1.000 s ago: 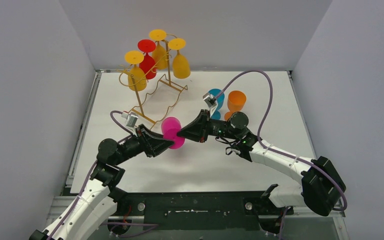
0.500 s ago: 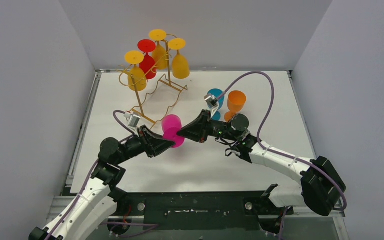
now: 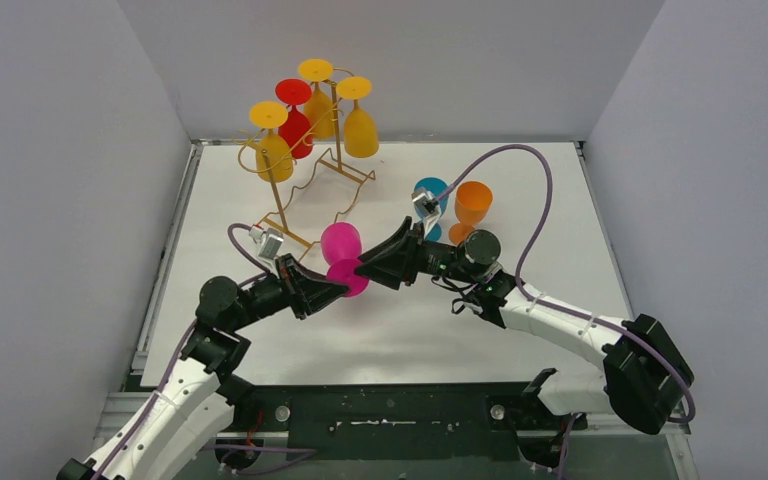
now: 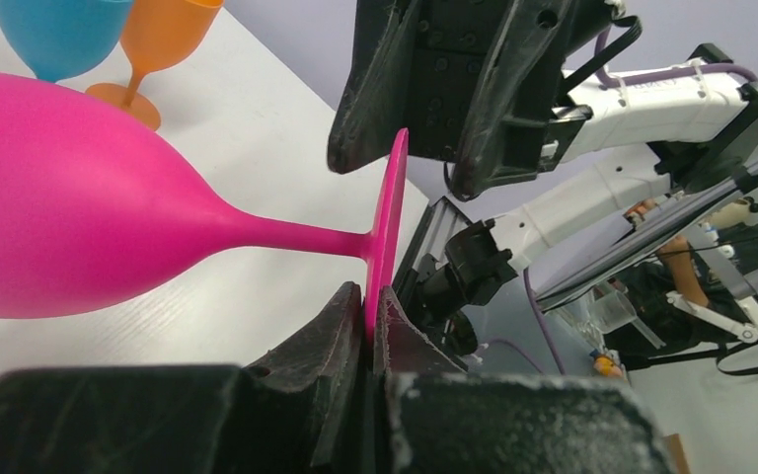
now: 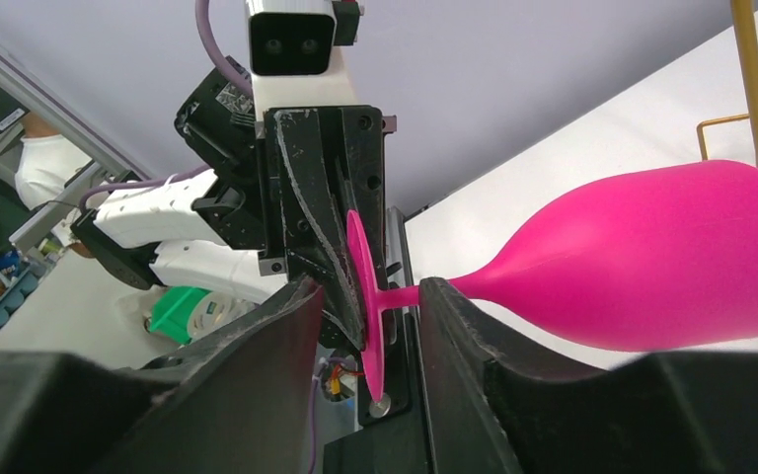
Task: Take the wine glass off the wine glass rack
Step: Place the wine glass at the center of the board.
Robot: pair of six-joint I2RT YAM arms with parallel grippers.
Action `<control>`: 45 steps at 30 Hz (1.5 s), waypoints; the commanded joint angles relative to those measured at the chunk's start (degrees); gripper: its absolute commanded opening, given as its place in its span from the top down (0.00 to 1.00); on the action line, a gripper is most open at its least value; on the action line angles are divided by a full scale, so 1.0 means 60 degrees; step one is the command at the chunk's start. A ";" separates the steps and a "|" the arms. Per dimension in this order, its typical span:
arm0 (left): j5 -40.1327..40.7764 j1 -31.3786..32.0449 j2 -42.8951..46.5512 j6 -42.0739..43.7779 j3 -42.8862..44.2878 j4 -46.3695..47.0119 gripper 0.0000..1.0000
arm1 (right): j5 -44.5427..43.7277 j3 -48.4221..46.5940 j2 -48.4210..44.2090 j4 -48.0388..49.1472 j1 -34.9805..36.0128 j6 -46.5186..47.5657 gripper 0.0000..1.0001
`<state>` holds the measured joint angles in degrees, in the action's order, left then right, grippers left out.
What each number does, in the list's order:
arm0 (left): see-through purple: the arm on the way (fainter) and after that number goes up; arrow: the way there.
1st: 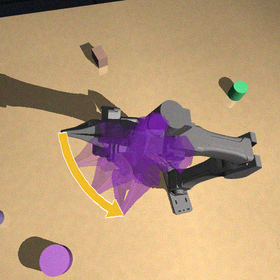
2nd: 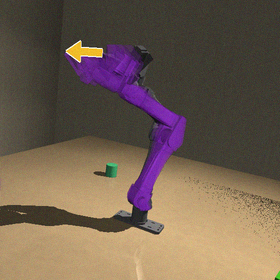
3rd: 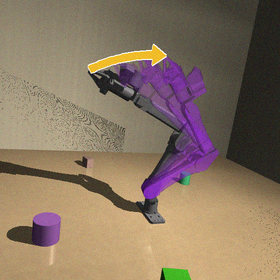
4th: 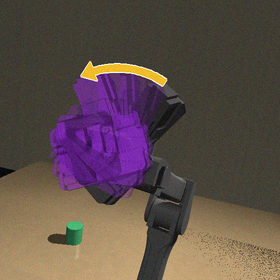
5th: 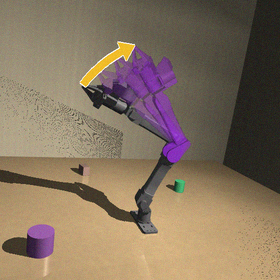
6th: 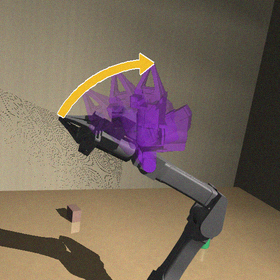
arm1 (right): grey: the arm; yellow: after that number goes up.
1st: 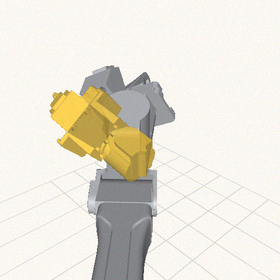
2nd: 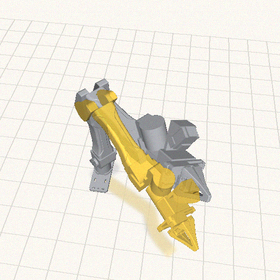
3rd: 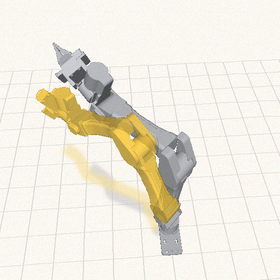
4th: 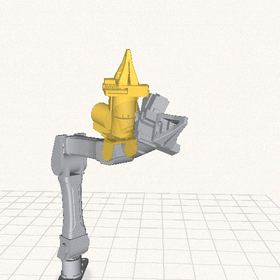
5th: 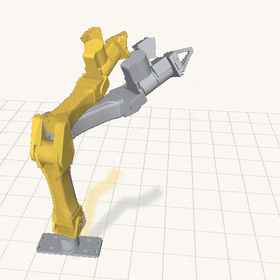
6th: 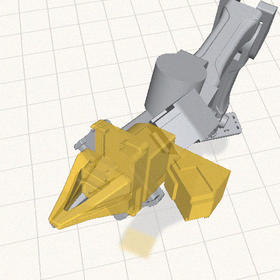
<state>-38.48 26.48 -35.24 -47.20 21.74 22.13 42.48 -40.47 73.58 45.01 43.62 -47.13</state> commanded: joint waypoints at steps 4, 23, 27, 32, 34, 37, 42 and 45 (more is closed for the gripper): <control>0.0009 0.0025 0.0857 0.2391 0.0050 -0.1332 1.00 | -0.0244 -0.0403 -0.0881 -0.0005 -0.0029 0.0796 0.42; -0.2699 0.0025 0.1200 0.5771 -0.1465 0.1489 1.00 | -0.2539 -0.2921 -0.1366 -0.7987 -0.1822 0.2799 0.04; -0.2971 0.0014 0.0871 0.6035 -0.1585 0.1960 1.00 | -0.1324 -0.3132 -0.1120 -0.8298 -0.2626 0.2415 0.04; -0.3379 0.0011 0.0597 0.6392 -0.1518 0.2068 1.00 | -0.0790 -0.3175 -0.1302 -0.8056 -0.2748 0.2195 0.04; -0.3531 0.0011 0.0428 0.6436 -0.1488 0.2294 1.00 | -0.0042 -0.3381 -0.1157 -0.8088 -0.2785 0.2216 0.04; -0.4082 0.0011 -0.0085 0.6860 -0.1396 0.2464 1.00 | 0.1023 -0.3944 -0.0733 -0.8466 -0.2814 0.2220 0.05; -0.4896 -0.0004 -0.1006 0.7084 -0.1255 0.2858 1.00 | 0.2582 -0.4614 0.0085 -0.8786 -0.2921 0.1927 0.10; -0.5044 -0.0018 -0.0825 0.6989 -0.1365 0.3172 1.00 | 0.3069 -0.4761 0.0464 -0.8764 -0.2956 0.1762 0.15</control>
<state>-63.96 26.52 -41.32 -6.90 11.92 34.72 52.84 -66.35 73.89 -7.20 26.44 -34.65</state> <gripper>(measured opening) 0.025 0.875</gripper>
